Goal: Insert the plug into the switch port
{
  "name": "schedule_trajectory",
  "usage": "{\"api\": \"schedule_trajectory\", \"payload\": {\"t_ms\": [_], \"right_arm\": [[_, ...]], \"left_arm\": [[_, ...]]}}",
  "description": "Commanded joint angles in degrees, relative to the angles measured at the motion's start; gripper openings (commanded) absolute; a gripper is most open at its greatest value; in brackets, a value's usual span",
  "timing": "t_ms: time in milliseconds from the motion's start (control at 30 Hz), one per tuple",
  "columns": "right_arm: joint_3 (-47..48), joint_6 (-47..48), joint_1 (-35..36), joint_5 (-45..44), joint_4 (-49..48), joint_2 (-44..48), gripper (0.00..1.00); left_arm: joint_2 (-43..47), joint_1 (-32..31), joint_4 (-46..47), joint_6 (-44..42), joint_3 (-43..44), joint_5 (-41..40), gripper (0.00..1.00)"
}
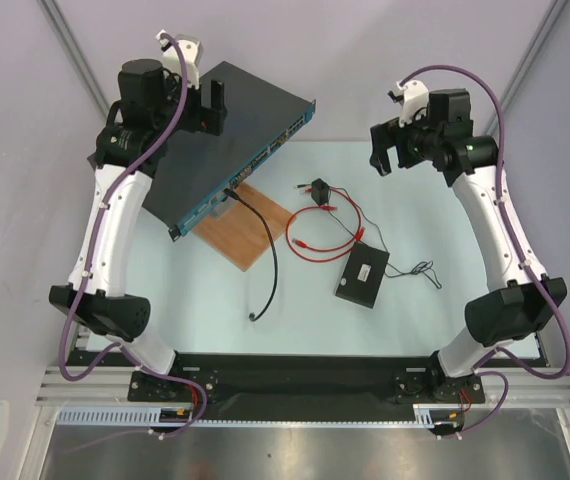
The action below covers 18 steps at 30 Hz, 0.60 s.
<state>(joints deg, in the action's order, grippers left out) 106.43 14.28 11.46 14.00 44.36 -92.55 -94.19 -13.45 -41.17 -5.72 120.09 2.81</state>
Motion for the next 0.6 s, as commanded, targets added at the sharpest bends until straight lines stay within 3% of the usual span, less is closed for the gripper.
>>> {"api": "schedule_trajectory", "payload": {"t_ms": [0,167,267,567], "right_arm": [[-2.36,4.07,0.14,0.85,4.41,1.77,1.00],[-5.97,16.80,-1.88,1.46,18.46,-3.24,1.00],[-9.39,21.74,-5.90,1.12,21.81,-5.52,1.00],[-25.73,31.51,-8.56,-4.94,14.19,-6.85,0.95]], "left_arm": [[2.08,-0.52,2.49,-1.84,-0.38,2.19,1.00],[3.57,-1.05,2.67,-4.03,-2.67,8.26,1.00],[4.37,-1.40,2.94,-5.27,-3.46,11.51,1.00],[4.90,-1.40,3.29,-5.45,-2.94,17.58,1.00]]}}
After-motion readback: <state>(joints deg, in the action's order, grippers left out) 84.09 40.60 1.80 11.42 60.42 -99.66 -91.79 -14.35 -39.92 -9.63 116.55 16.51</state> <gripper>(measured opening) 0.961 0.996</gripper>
